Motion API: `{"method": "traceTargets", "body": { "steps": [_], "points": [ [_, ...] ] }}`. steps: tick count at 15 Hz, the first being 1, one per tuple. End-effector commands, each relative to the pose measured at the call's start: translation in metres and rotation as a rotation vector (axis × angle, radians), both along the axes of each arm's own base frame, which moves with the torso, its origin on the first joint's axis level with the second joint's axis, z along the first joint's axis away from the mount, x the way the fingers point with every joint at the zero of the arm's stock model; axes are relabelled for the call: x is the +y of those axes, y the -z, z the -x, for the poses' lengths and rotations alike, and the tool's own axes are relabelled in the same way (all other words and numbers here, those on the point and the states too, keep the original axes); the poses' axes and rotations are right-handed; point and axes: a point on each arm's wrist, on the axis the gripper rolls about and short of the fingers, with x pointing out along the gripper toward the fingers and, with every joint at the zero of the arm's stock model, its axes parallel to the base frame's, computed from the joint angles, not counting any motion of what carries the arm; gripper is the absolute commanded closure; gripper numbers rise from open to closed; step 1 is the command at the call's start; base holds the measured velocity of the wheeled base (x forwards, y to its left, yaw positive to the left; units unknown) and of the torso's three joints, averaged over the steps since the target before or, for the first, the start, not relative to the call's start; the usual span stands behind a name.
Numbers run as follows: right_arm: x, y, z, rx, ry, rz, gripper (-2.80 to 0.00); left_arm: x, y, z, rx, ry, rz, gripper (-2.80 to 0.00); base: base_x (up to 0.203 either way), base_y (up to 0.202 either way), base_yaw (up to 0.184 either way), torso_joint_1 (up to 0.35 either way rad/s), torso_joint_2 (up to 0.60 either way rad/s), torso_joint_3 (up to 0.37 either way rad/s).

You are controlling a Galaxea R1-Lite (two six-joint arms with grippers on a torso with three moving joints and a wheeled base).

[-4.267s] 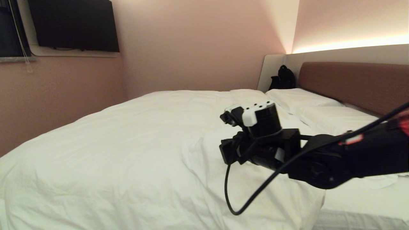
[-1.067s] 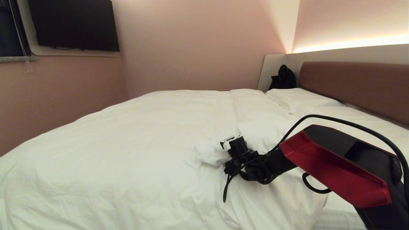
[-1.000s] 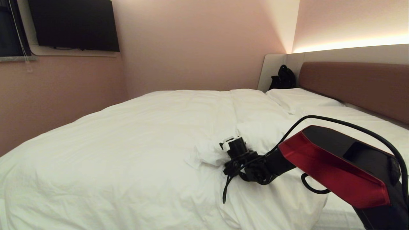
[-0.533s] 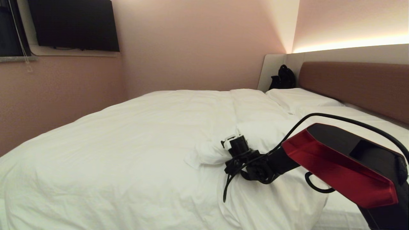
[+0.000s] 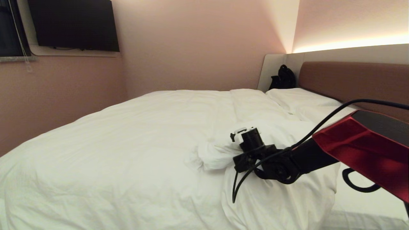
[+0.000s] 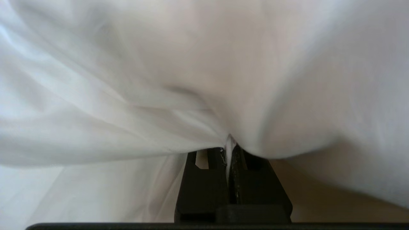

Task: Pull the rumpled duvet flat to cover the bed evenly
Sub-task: Flatten the corners of the folded blanket

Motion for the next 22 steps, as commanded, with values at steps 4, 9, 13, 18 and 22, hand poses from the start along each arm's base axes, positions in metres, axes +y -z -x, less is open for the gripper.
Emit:
{"method": "traceTargets", "body": {
  "steps": [4, 9, 13, 18, 22],
  "points": [
    [-0.035, -0.049, 0.057, -0.038, 0.031, -0.075, 0.0, 0.0, 0.0, 0.0, 0.0, -0.001, -0.001, 0.0, 0.0, 0.0, 0.0, 0.0, 0.0, 0.0],
    [-0.075, -0.051, 0.115, 0.002, 0.08, -0.096, 0.0, 0.0, 0.0, 0.0, 0.0, 0.0, 0.001, 0.0, 0.0, 0.0, 0.0, 0.0, 0.0, 0.0],
    [-0.1, -0.046, 0.145, 0.028, 0.112, -0.09, 0.0, 0.0, 0.0, 0.0, 0.002, 0.0, 0.001, 0.0, 0.0, 0.0, 0.0, 0.0, 0.0, 0.0],
    [-0.109, -0.042, 0.149, 0.042, 0.15, -0.101, 0.0, 0.0, 0.0, 0.0, 0.0, 0.0, 0.001, 0.0, 0.0, 0.0, 0.0, 0.0, 0.0, 0.0],
    [-0.117, -0.036, 0.163, 0.061, 0.168, -0.108, 0.0, 0.0, 0.0, 0.0, 0.0, -0.001, -0.001, 0.0, 0.0, 0.0, 0.0, 0.0, 0.0, 0.0]
  ]
}}
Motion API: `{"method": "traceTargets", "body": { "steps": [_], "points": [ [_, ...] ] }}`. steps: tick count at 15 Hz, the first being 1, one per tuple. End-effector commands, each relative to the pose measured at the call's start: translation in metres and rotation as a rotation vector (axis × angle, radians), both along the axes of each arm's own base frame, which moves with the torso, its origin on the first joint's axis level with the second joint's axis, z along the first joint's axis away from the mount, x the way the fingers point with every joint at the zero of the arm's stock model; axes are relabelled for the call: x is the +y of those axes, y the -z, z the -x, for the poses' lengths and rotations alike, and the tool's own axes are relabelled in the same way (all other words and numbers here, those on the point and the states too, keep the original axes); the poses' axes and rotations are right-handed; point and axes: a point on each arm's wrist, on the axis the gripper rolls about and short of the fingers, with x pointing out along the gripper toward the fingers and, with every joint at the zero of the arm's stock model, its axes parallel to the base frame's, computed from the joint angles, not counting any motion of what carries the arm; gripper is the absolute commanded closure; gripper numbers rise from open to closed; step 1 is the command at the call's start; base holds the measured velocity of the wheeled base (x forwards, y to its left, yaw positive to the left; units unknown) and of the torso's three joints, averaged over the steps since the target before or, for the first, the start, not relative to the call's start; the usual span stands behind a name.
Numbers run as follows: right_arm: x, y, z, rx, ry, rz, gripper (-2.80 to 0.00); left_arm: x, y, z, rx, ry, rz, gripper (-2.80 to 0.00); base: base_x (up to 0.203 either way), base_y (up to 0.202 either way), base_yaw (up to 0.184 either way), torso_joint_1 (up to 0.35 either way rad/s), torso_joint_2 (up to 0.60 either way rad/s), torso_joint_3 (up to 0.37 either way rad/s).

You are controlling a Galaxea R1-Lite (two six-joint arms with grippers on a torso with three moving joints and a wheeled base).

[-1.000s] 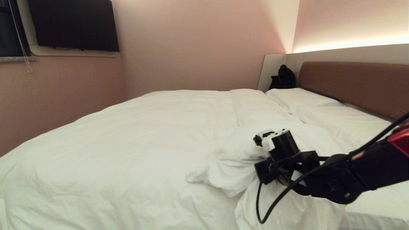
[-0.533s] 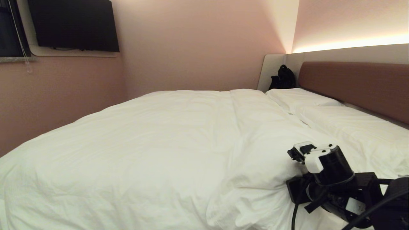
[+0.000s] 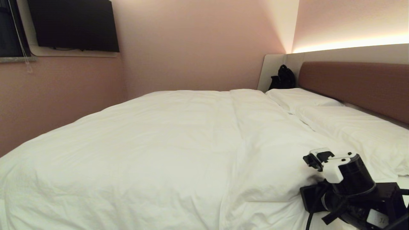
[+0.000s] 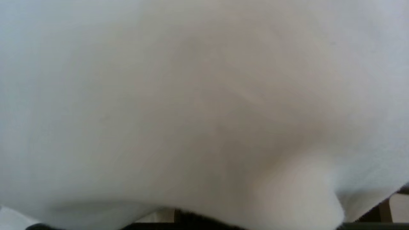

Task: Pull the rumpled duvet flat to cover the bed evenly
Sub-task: Flatten the corners of the folded blanket

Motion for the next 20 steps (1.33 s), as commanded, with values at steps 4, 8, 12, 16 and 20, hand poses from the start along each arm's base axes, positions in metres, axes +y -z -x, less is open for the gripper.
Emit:
{"method": "traceTargets", "body": {
  "steps": [4, 8, 12, 16, 20],
  "points": [
    [-0.015, 0.005, 0.025, 0.011, 0.015, -0.002, 0.0, 0.0, 0.0, 0.0, 0.0, 0.0, 0.001, 0.0, 0.0, 0.0, 0.0, 0.0, 0.0, 0.0],
    [-0.03, 0.011, 0.047, 0.024, 0.038, -0.004, 0.0, 0.0, 0.0, 0.0, 0.0, 0.0, 0.001, 0.0, 0.0, 0.0, 0.0, 0.0, 0.0, 0.0],
    [-0.035, 0.015, 0.05, 0.036, 0.059, -0.002, -2.8, 0.0, 0.0, 0.0, 0.0, 0.0, 0.0, 0.0, 0.0, 0.0, 0.0, 0.0, 0.0, 0.0],
    [-0.047, 0.023, 0.066, 0.085, 0.084, 0.022, -2.8, 0.0, 0.0, 0.0, 0.002, -0.001, 0.001, 0.0, 0.0, 0.0, 0.0, 0.0, 0.0, 0.0],
    [-0.064, 0.016, 0.097, 0.066, 0.085, 0.007, -2.8, 0.0, 0.0, 0.0, 0.002, 0.0, 0.001, 0.0, 0.0, 0.0, 0.0, 0.0, 0.0, 0.0]
  ]
}}
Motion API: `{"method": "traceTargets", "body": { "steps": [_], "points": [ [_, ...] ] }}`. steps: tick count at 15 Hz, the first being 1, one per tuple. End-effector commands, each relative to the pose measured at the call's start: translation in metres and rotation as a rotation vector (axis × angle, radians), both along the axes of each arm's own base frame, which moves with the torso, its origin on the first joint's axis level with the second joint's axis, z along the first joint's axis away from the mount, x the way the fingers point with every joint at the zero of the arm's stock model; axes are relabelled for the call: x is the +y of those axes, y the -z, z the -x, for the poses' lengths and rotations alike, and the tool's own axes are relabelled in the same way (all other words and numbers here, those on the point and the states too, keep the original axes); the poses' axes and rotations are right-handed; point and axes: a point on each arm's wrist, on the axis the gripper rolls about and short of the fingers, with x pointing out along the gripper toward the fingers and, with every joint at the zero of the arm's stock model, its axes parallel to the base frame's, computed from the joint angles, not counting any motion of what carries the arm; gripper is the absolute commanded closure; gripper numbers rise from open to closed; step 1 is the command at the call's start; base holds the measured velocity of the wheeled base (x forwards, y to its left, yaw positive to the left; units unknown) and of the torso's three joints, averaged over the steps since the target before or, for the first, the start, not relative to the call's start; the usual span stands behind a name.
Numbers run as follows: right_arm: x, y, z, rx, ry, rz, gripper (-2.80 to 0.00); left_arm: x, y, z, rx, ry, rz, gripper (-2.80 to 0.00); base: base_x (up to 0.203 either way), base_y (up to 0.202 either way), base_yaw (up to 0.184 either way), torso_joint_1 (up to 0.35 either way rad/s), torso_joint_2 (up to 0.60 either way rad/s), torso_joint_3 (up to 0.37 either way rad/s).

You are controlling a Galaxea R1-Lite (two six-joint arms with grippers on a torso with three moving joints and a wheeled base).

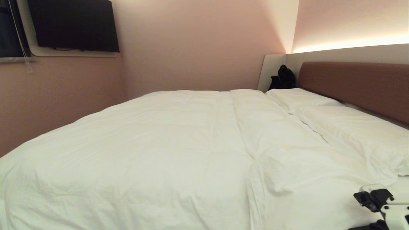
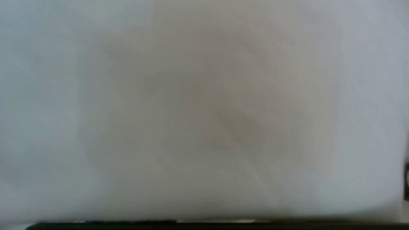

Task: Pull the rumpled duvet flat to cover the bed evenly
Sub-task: Flatten the corners of the folded blanket

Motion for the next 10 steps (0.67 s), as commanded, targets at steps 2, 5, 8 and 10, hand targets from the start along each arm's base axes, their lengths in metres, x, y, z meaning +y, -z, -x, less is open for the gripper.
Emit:
{"method": "traceTargets", "body": {
  "steps": [2, 5, 8, 10],
  "points": [
    [-0.013, -0.002, 0.025, 0.027, -0.002, 0.014, -2.8, 0.0, 0.0, 0.0, 0.001, -0.002, 0.0, 0.0, 0.0, 0.0, 0.0, 0.0, 0.0, 0.0],
    [-0.029, -0.017, 0.056, -0.064, -0.023, -0.05, -2.8, 0.0, 0.0, 0.0, 0.0, 0.0, 0.0, 0.0, 0.0, 0.0, 0.0, 0.0, 0.0, 0.0],
    [-0.052, -0.025, 0.105, -0.073, -0.088, -0.124, -2.8, 0.0, 0.0, 0.0, 0.0, 0.0, -0.001, 0.0, 0.0, 0.0, 0.0, 0.0, 0.0, 0.0],
    [-0.063, -0.028, 0.128, -0.004, -0.13, -0.144, -2.8, 0.0, 0.0, 0.0, 0.0, 0.0, -0.001, 0.0, 0.0, 0.0, 0.0, 0.0, 0.0, 0.0]
  ]
}}
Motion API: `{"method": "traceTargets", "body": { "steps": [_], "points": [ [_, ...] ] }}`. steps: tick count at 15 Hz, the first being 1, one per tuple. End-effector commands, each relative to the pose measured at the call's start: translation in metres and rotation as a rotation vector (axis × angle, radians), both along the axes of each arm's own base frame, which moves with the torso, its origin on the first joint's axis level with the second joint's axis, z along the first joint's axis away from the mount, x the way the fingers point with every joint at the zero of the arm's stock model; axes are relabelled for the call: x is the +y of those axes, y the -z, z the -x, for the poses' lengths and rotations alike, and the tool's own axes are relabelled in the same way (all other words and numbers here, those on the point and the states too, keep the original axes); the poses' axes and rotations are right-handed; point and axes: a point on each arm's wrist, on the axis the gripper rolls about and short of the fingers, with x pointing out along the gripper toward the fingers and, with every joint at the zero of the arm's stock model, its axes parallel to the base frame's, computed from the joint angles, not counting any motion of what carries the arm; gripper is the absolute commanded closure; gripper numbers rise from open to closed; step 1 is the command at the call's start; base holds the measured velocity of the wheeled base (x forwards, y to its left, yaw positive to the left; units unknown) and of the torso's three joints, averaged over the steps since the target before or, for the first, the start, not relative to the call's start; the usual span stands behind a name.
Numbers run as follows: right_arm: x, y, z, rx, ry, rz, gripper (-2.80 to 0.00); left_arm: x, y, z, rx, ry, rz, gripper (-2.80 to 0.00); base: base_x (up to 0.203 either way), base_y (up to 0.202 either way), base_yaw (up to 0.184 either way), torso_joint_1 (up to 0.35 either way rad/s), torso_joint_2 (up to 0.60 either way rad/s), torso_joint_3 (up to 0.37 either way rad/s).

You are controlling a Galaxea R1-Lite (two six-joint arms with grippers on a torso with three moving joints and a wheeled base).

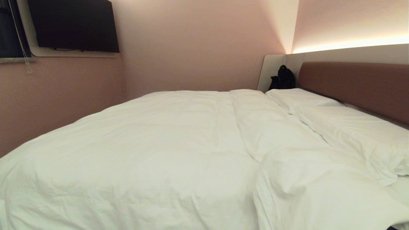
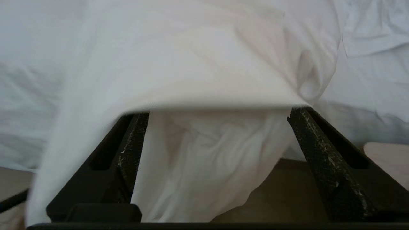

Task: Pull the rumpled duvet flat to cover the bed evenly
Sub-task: Flatten the corners of the folded blanket

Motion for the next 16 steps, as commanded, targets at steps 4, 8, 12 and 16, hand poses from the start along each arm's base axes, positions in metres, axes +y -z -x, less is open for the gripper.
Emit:
{"method": "traceTargets", "body": {
  "steps": [4, 8, 12, 16],
  "points": [
    [-0.025, 0.02, 0.052, 0.273, -0.078, 0.075, -2.8, 0.0, 0.0, 0.0, 0.0, 0.0, 0.002, 0.0, 0.0, 0.0, 0.0, 0.0, 0.0, 0.0],
    [-0.025, 0.01, 0.052, 0.233, -0.072, 0.053, -2.8, 0.0, 0.0, 0.0, 0.0, 0.0, 0.002, 0.0, 0.0, 0.0, 0.0, 0.0, 0.0, 0.0],
    [-0.018, -0.01, 0.037, 0.208, -0.063, 0.043, -2.8, 0.0, 0.0, 0.0, 0.0, -0.001, 0.0, 0.0, 0.0, 0.0, 0.0, 0.0, 0.0, 0.0],
    [0.006, -0.031, -0.011, 0.264, -0.006, 0.08, -2.8, 0.0, 0.0, 0.0, 0.001, -0.001, 0.001, 0.0, 0.0, 0.0, 0.0, 0.0, 0.0, 0.0]
  ]
}}
